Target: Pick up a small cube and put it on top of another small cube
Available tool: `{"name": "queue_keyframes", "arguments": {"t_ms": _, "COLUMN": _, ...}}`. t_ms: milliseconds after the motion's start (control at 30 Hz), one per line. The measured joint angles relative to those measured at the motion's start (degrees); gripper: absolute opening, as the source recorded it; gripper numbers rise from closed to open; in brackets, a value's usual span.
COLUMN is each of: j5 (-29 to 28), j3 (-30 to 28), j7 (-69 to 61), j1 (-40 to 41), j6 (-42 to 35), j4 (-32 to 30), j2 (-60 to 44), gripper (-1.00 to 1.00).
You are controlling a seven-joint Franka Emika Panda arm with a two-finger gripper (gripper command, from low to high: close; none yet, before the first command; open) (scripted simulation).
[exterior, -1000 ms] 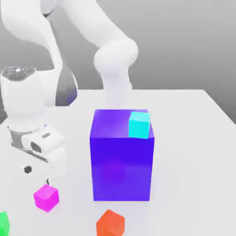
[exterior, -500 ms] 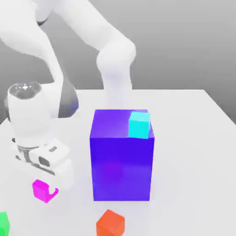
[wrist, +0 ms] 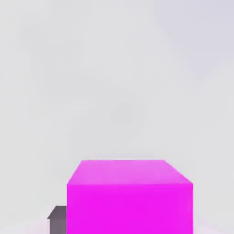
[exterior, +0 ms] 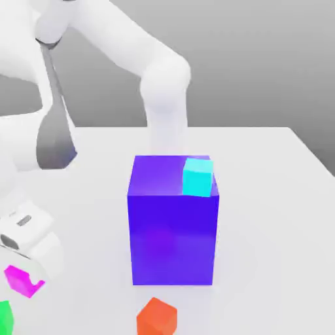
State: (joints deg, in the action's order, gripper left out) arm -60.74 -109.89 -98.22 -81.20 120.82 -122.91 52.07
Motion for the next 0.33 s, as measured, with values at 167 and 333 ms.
{"name": "queue_keyframes", "arguments": {"t_ms": 167, "j5": -1.7, "j3": -1.0, "j7": 0.6, "j1": -2.9, "j6": 0.8, "j4": 5.6, "j2": 1.6, "gripper": -1.0}}
{"name": "queue_keyframes", "arguments": {"t_ms": 333, "j5": -4.9, "j3": -4.5, "j7": 1.9, "j1": -5.1, "j6": 2.8, "j4": 6.4, "j2": 4.0, "gripper": 1.0}}
